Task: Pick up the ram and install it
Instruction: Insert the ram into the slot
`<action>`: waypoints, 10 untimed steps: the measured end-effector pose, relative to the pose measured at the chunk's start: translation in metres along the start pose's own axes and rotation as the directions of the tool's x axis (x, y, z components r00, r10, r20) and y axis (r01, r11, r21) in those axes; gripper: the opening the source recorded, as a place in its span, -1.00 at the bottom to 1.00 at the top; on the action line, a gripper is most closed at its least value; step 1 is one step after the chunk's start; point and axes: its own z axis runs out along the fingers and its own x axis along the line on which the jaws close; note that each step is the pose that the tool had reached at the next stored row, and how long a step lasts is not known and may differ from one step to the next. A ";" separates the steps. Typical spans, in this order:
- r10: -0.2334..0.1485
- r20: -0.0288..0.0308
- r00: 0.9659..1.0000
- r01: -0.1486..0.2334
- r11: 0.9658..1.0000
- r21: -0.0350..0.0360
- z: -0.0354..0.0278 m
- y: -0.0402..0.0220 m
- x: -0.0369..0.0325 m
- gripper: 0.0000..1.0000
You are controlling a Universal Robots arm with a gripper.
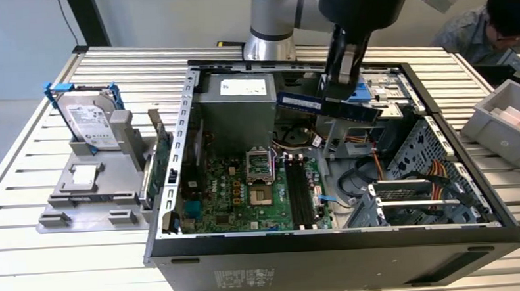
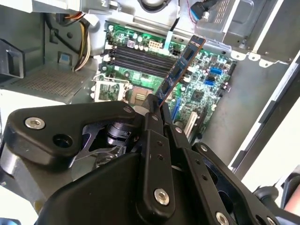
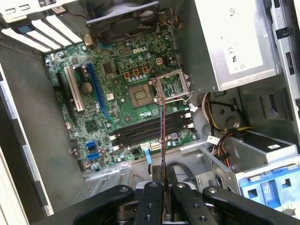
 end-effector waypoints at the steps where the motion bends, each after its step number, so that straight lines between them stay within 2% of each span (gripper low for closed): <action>1: 0.009 0.000 1.000 -0.009 1.000 0.000 0.0000 0.0000 0.0000 -1.00; 10: 0.082 -0.001 0.997 -0.082 0.997 0.002 0.0000 0.0000 0.0000 -1.00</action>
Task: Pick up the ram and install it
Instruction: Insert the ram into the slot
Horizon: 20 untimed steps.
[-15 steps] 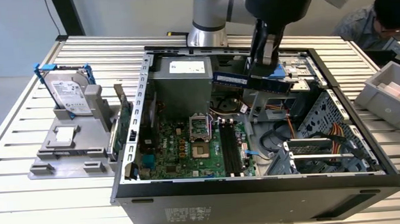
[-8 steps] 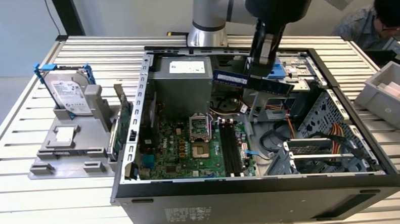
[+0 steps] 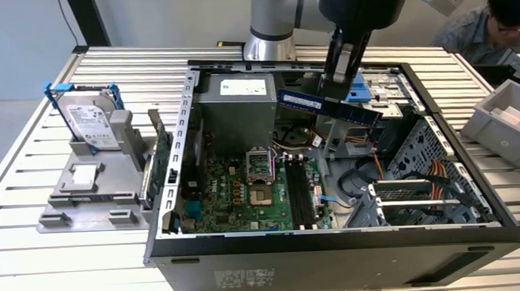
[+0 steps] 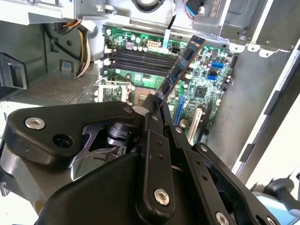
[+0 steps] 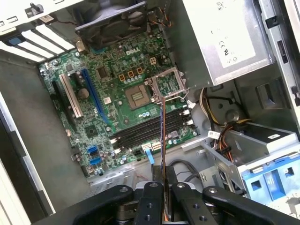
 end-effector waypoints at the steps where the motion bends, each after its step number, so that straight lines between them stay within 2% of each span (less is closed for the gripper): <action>1: 0.007 0.000 1.000 -0.007 1.000 0.000 0.0000 0.0000 0.0000 -1.00; 9: 0.043 -0.001 0.999 -0.043 0.999 0.001 0.0000 0.0000 0.0000 -1.00; 16: 0.047 -0.001 0.999 -0.047 0.999 0.001 0.0000 0.0000 0.0000 -1.00; 20: 0.063 -0.001 0.998 -0.063 0.998 0.002 0.0000 0.0000 0.0000 -1.00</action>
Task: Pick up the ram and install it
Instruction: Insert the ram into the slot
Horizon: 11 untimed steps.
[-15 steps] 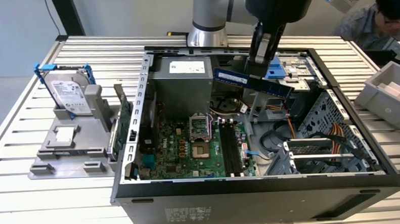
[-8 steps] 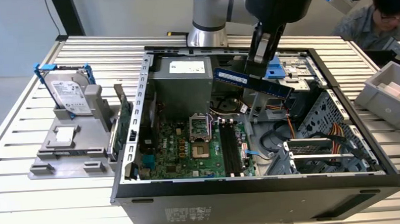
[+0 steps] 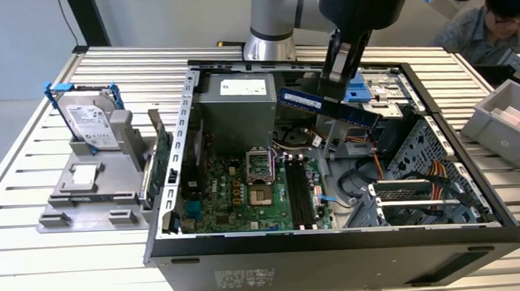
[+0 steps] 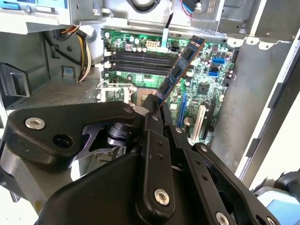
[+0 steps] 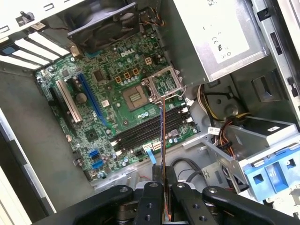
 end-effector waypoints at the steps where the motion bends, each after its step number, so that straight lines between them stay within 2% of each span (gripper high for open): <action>1: 0.007 0.000 1.000 -0.007 1.000 0.000 0.0000 0.0000 0.0000 -1.00; 11: 0.071 -0.001 0.997 -0.071 0.997 0.002 0.0000 0.0000 0.0000 -1.00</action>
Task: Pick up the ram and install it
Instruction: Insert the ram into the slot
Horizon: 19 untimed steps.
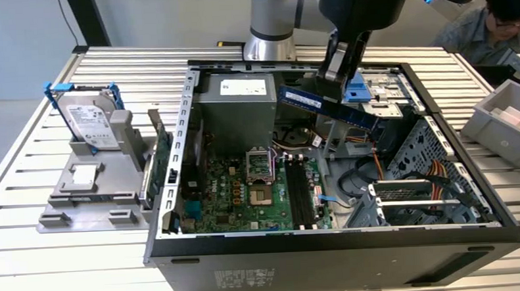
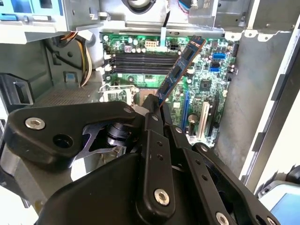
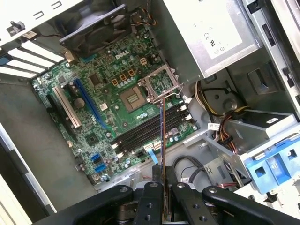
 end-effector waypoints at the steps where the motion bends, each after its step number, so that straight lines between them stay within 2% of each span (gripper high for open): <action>1: 0.006 0.000 1.000 -0.006 1.000 0.000 0.0000 0.0000 0.0000 -1.00; 9: 0.057 -0.001 0.998 -0.057 0.998 0.002 0.0000 0.0000 0.0000 -1.00; 19: 0.117 -0.002 0.993 -0.117 0.993 0.003 0.0000 0.0000 0.0000 -1.00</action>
